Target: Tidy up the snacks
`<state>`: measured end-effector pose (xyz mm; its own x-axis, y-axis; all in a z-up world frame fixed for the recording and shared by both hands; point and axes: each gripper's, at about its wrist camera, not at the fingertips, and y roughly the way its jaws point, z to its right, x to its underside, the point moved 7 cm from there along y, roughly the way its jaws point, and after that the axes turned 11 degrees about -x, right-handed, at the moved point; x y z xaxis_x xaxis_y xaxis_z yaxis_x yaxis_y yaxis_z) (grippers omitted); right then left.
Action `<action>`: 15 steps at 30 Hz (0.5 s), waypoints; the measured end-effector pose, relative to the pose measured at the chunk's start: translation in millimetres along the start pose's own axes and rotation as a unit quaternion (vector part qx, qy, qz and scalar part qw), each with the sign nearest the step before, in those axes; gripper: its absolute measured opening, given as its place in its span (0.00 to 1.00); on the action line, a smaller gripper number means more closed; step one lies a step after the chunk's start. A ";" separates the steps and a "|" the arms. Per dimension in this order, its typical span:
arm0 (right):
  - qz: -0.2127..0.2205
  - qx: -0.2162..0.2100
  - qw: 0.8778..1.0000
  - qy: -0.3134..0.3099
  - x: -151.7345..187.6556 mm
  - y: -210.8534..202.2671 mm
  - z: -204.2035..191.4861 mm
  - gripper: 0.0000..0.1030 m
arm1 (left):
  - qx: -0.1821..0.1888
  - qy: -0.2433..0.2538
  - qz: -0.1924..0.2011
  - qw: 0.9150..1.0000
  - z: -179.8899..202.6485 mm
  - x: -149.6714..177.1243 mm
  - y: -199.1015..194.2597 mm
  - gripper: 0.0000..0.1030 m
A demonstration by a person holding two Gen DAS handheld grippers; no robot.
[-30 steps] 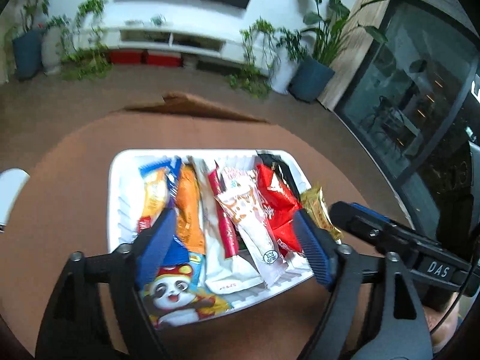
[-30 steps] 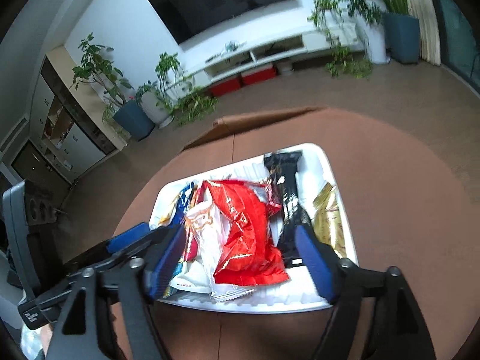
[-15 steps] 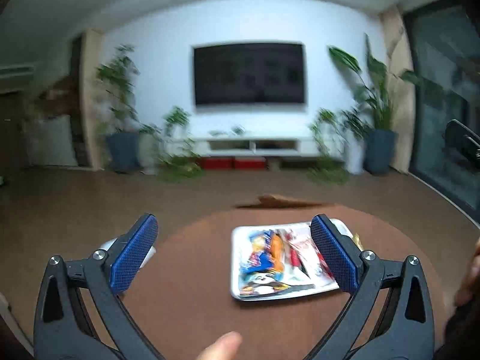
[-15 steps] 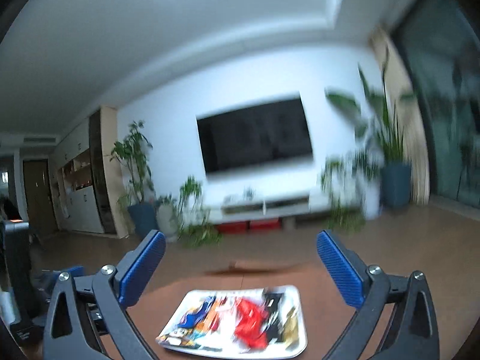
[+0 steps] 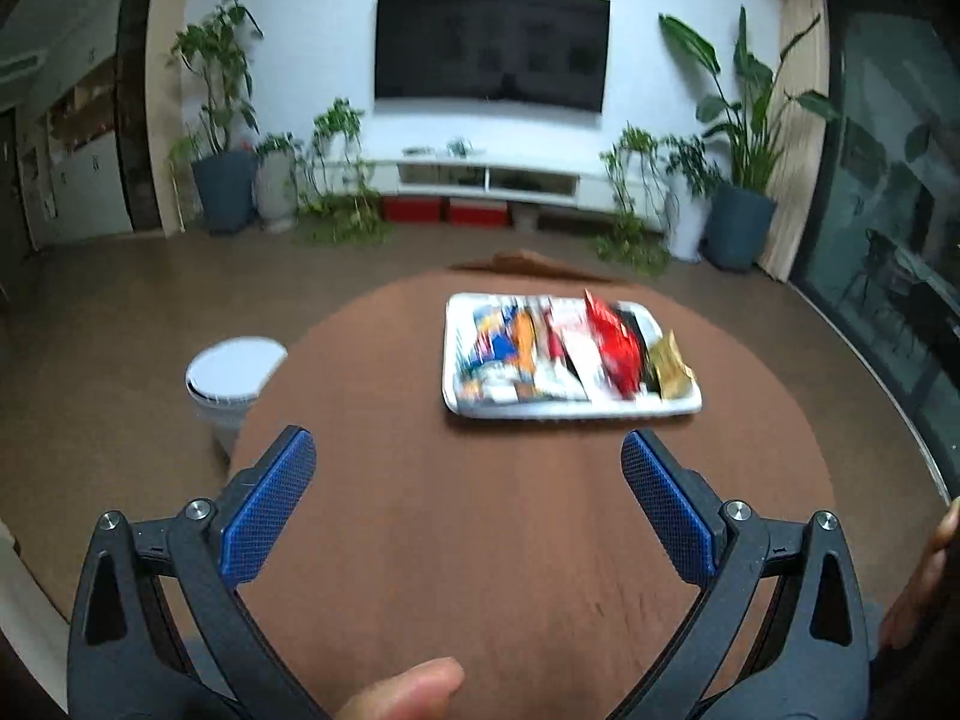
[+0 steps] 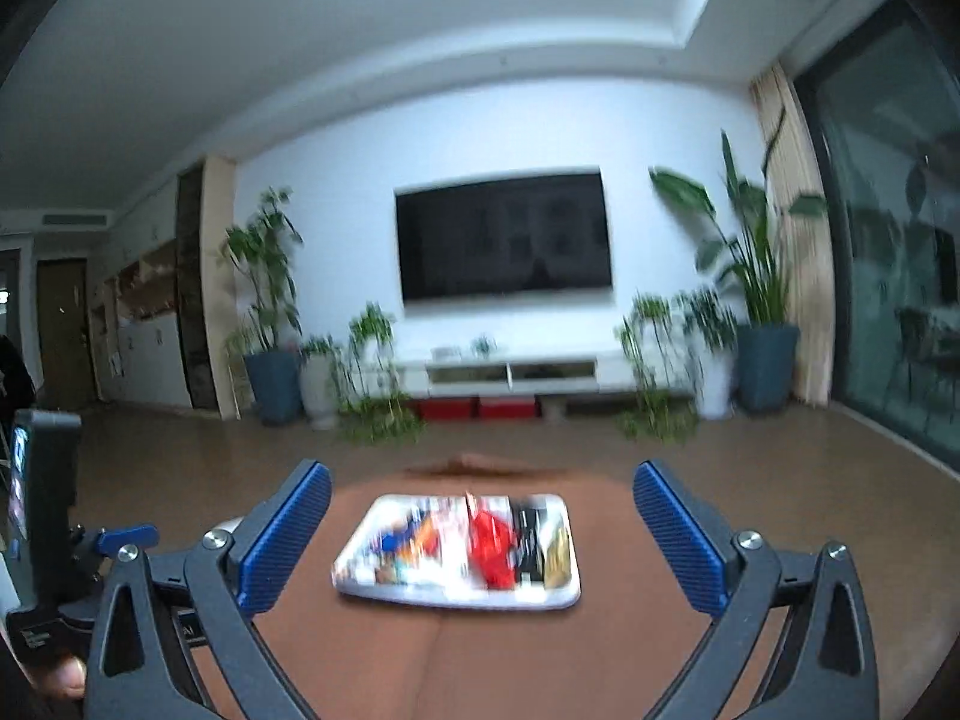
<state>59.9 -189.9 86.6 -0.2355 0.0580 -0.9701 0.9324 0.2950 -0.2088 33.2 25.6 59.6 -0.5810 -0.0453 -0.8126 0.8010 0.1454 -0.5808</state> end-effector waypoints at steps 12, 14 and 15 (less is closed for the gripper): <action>-0.106 0.065 0.990 0.061 58.2 -7.6 21.4 1.00 | 0.020 0.024 -0.037 0.999 24.7 51.3 6.6 1.00; -0.114 0.064 0.989 0.066 63.5 -9.6 21.4 1.00 | 0.020 0.023 -0.043 0.999 24.5 52.0 9.4 1.00; -0.116 0.065 0.989 0.066 65.2 -10.3 20.9 1.00 | 0.020 0.020 -0.046 0.999 24.0 53.7 10.5 1.00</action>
<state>40.7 -209.2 22.9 -0.4728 0.1296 -0.8716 0.8746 0.1894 -0.4463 13.9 0.9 8.7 -0.6572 -0.0165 -0.7536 0.7486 0.1026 -0.6551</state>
